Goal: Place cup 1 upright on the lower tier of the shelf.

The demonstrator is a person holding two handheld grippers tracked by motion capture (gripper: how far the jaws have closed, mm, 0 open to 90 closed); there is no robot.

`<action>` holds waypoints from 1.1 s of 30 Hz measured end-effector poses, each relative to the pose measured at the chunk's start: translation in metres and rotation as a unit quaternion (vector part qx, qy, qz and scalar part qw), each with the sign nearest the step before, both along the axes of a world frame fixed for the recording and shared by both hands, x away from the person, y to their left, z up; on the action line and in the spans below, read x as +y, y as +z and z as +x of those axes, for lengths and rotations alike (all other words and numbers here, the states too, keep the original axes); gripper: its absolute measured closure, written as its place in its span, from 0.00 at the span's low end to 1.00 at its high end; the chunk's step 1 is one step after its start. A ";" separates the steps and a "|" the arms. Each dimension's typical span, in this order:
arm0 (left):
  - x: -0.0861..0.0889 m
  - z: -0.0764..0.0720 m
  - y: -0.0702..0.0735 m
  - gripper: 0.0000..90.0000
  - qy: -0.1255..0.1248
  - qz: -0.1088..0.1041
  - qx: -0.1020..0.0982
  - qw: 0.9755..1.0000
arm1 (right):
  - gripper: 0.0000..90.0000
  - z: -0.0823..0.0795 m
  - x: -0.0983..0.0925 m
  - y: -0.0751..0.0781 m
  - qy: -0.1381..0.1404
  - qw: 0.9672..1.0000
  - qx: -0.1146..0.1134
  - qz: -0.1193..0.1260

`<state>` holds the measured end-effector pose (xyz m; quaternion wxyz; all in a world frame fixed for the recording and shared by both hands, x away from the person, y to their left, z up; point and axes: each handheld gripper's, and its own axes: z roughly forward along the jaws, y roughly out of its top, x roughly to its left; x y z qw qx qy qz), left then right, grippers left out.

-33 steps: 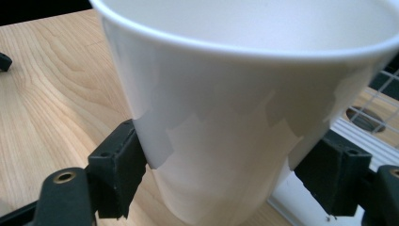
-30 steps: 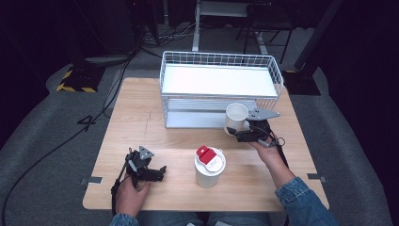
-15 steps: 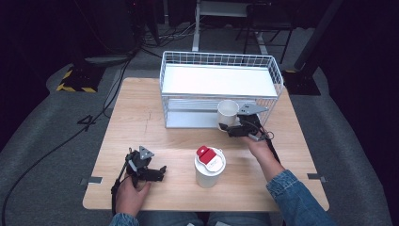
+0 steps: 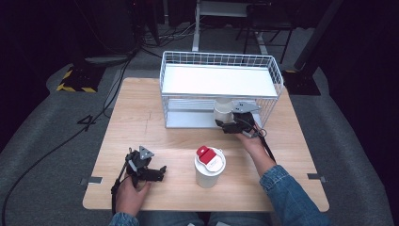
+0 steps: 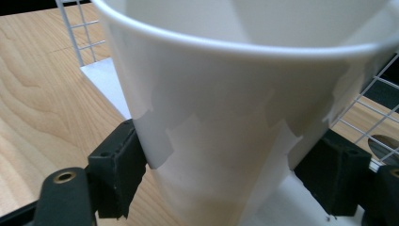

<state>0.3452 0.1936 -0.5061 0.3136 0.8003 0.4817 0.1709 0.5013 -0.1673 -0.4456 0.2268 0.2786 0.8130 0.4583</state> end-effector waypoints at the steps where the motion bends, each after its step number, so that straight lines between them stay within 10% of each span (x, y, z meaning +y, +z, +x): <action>1: 0.000 0.000 0.000 0.00 0.000 0.000 0.000 1.000 | 0.26 0.000 0.000 0.000 0.000 1.000 0.000 0.000; 33: 0.000 -0.001 0.000 0.01 0.002 -0.001 0.001 1.000 | 0.25 0.033 0.012 -0.030 -0.045 0.999 0.014 0.006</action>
